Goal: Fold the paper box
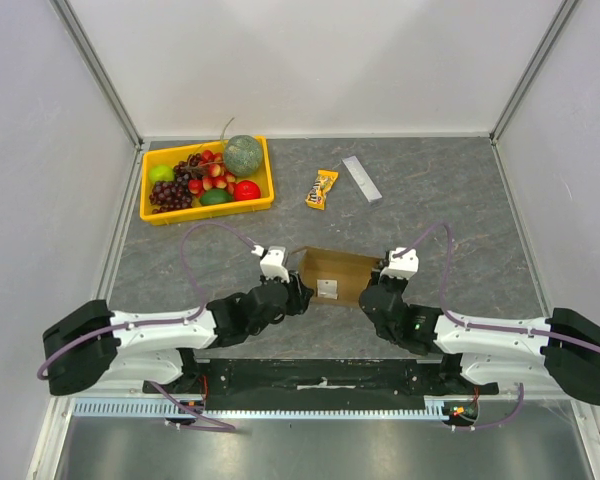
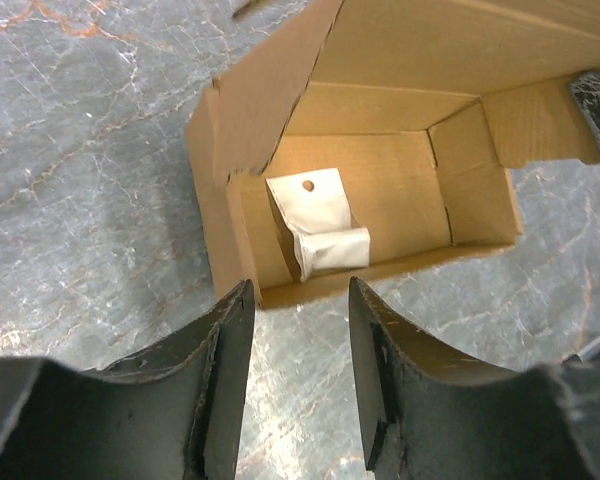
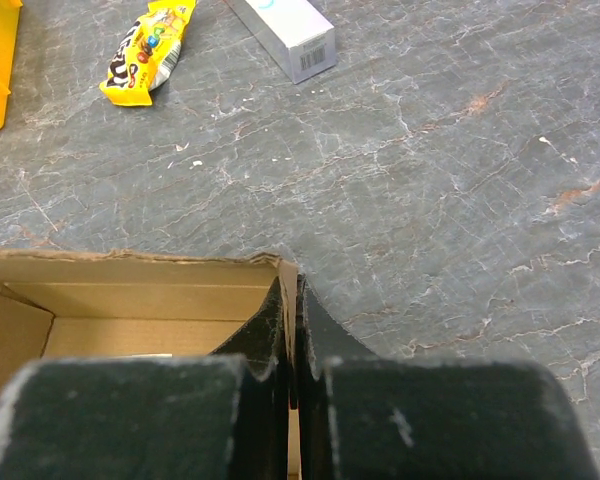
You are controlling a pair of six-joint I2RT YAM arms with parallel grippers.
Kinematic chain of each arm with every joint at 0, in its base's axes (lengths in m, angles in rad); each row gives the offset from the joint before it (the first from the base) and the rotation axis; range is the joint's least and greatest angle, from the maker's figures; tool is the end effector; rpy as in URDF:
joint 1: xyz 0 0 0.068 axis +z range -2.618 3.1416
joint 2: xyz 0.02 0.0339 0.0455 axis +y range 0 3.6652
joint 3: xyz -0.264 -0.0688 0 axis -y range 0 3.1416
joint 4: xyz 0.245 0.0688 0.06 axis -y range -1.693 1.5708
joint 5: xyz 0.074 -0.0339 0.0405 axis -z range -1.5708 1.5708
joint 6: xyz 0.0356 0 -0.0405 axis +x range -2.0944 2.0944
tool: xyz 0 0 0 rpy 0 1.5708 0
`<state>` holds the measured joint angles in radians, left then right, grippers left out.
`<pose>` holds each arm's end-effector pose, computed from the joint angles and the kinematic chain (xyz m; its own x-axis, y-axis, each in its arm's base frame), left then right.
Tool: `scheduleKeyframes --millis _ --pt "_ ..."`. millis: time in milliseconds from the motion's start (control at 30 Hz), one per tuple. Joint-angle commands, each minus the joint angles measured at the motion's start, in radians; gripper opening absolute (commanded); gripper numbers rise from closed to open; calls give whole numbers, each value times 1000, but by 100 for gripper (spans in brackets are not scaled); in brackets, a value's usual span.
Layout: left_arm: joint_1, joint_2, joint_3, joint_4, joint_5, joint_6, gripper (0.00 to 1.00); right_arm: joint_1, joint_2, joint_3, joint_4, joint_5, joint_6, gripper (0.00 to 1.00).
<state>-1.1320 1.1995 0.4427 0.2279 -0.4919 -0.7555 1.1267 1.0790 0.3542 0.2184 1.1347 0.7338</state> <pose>0.1149 -0.2052 0.1817 -0.5844 -0.1774 -0.7919 0.3077 0.8545 -0.4185 0.1135 0.1635 0.1855 -0.1821 0.2756 -0.9439 0.1092 0.9596 0.2592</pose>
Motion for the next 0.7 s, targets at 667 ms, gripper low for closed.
scheduleKeyframes --millis 667 --pt "-12 -653 -142 -162 -51 30 43 68 38 12 197 162 -157 0"
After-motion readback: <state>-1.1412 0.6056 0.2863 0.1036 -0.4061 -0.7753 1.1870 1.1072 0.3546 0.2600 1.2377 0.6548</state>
